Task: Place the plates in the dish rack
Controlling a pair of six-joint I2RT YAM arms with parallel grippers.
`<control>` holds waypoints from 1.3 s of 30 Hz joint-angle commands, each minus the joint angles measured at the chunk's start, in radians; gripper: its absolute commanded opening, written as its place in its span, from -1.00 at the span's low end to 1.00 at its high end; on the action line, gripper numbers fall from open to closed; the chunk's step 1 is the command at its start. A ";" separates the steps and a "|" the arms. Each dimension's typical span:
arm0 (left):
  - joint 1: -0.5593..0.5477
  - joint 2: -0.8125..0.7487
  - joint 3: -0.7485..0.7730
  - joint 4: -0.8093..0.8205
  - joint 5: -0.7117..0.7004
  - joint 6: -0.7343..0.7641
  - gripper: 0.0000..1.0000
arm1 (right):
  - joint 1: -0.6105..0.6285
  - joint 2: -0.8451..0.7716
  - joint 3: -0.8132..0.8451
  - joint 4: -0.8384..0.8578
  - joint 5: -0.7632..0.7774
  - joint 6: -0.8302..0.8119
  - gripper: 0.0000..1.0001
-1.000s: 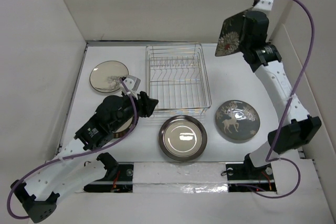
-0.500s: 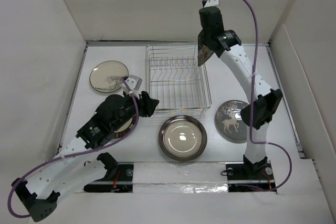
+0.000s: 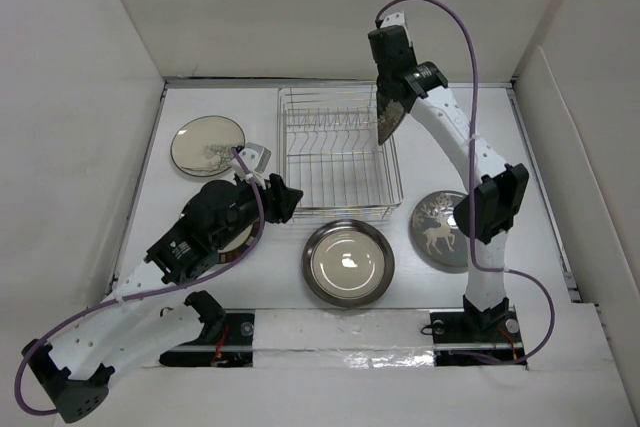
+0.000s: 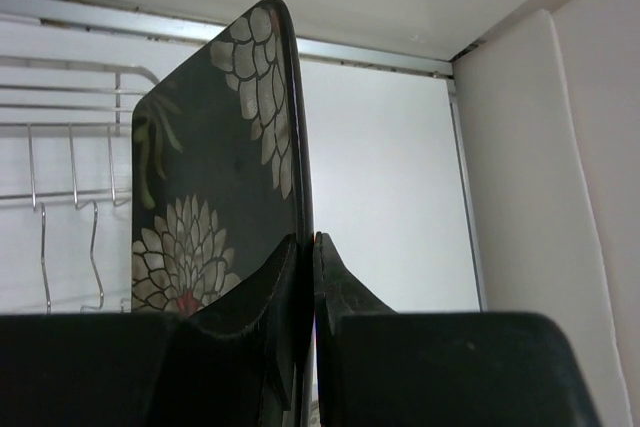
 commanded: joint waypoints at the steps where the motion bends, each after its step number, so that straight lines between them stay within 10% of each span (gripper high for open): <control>1: 0.005 -0.008 -0.008 0.029 -0.009 0.011 -0.10 | 0.019 -0.032 0.006 0.110 0.023 0.018 -1.00; 31: 0.005 -0.020 -0.011 0.031 0.013 0.006 -0.09 | 0.105 0.126 -0.034 0.097 0.107 0.054 -0.99; 36: 0.005 -0.022 -0.011 0.032 0.014 0.006 -0.08 | 0.105 0.083 -0.054 0.107 0.103 0.081 0.12; 39: 0.005 -0.023 -0.011 0.034 0.019 0.006 -0.08 | 0.087 0.022 -0.064 0.106 0.063 0.104 0.31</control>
